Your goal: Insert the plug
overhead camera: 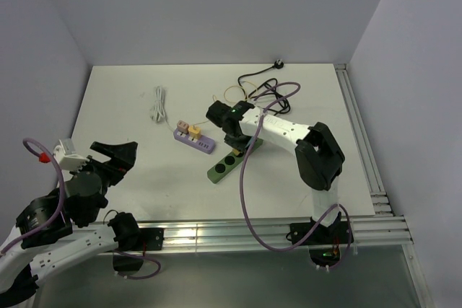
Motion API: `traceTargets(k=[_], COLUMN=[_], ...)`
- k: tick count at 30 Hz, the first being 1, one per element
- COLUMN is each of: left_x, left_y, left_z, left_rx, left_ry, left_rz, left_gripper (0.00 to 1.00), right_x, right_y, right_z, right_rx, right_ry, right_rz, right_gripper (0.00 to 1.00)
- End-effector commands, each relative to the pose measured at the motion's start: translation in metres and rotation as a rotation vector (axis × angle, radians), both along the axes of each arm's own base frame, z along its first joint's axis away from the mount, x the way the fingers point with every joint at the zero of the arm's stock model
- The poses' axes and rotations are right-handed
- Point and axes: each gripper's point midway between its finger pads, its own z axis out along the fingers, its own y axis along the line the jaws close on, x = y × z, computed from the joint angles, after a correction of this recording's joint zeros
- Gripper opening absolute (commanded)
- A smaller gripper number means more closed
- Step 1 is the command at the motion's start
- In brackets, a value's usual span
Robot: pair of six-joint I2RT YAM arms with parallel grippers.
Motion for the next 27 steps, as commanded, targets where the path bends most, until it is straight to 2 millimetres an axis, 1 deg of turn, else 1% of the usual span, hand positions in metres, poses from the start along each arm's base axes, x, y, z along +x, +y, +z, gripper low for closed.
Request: traceTargets(k=[1, 2, 4, 5, 6, 7, 8, 9, 10, 12, 13, 14, 16, 17, 18, 19, 21, 22, 24, 25, 27], left_x=[0.000, 0.000, -0.001, -0.001, -0.002, -0.002, -0.002, -0.001, -0.001, 0.000, 0.000, 0.000, 0.000, 0.001, 0.000, 0.000, 0.000, 0.000, 0.000, 0.001, 0.001], left_y=[-0.001, -0.001, 0.000, 0.000, 0.001, 0.002, 0.002, 0.001, -0.001, -0.004, -0.005, -0.005, -0.007, -0.007, -0.007, -0.007, -0.007, -0.007, -0.007, -0.008, -0.009], left_z=[0.011, 0.010, 0.010, 0.009, 0.009, 0.008, 0.008, 0.009, 0.010, 0.010, 0.011, 0.010, 0.009, 0.009, 0.009, 0.008, 0.008, 0.008, 0.007, 0.008, 0.008], left_rx=[-0.014, -0.014, -0.019, -0.018, -0.023, -0.019, -0.023, -0.024, -0.030, -0.021, -0.021, -0.021, -0.016, -0.016, -0.019, -0.019, -0.029, -0.029, -0.026, -0.024, -0.013], left_ry=[-0.014, -0.011, -0.013, -0.010, -0.011, -0.008, -0.009, -0.011, -0.014, -0.014, -0.012, -0.009, -0.001, 0.001, 0.000, 0.001, -0.003, -0.004, -0.003, -0.004, -0.002], left_rz=[-0.007, -0.008, -0.009, -0.010, -0.006, -0.002, -0.001, -0.002, -0.008, -0.018, -0.023, -0.023, -0.022, -0.022, -0.024, -0.022, -0.021, -0.022, -0.022, -0.023, -0.026], left_gripper=[0.95, 0.95, 0.95, 0.95, 0.95, 0.95, 0.95, 0.95, 0.95, 0.94, 0.94, 0.94, 0.94, 0.94, 0.94, 0.94, 0.94, 0.94, 0.94, 0.94, 0.94], right_x=[-0.004, -0.009, -0.015, -0.027, -0.030, -0.042, -0.042, -0.037, -0.030, -0.023, -0.015, -0.017, -0.016, -0.020, -0.020, -0.026, -0.032, -0.043, -0.052, -0.059, -0.060], right_y=[-0.012, -0.016, -0.023, -0.026, -0.024, -0.030, -0.028, -0.026, -0.026, -0.027, -0.019, -0.018, -0.018, -0.016, -0.013, -0.020, -0.021, -0.029, -0.030, -0.035, -0.038], right_z=[-0.026, -0.036, -0.043, -0.053, -0.060, -0.072, -0.075, -0.078, -0.077, -0.077, -0.073, -0.084, -0.089, -0.094, -0.098, -0.103, -0.106, -0.110, -0.116, -0.121, -0.123], right_rx=[-0.059, -0.081, -0.127, -0.157, -0.152, -0.159, -0.149, -0.136, -0.158, -0.186, -0.181, -0.194, -0.206, -0.192, -0.174, -0.180, -0.163, -0.165, -0.140, -0.152, -0.178], right_ry=[0.041, 0.060, 0.054, 0.071, 0.067, 0.106, 0.104, 0.096, 0.086, 0.102, 0.100, 0.136, 0.164, 0.187, 0.184, 0.206, 0.212, 0.232, 0.242, 0.260, 0.280], right_rz=[0.009, 0.016, 0.013, 0.036, 0.050, 0.061, 0.081, 0.095, 0.110, 0.140, 0.171, 0.195, 0.216, 0.223, 0.230, 0.234, 0.231, 0.228, 0.230, 0.234, 0.257], right_gripper=[0.00, 0.00, 0.00, 0.00, 0.00, 0.00, 0.00, 0.00, 0.00, 0.00, 0.00, 0.00, 0.00, 0.00, 0.00, 0.00, 0.00, 0.00, 0.00, 0.00, 0.00])
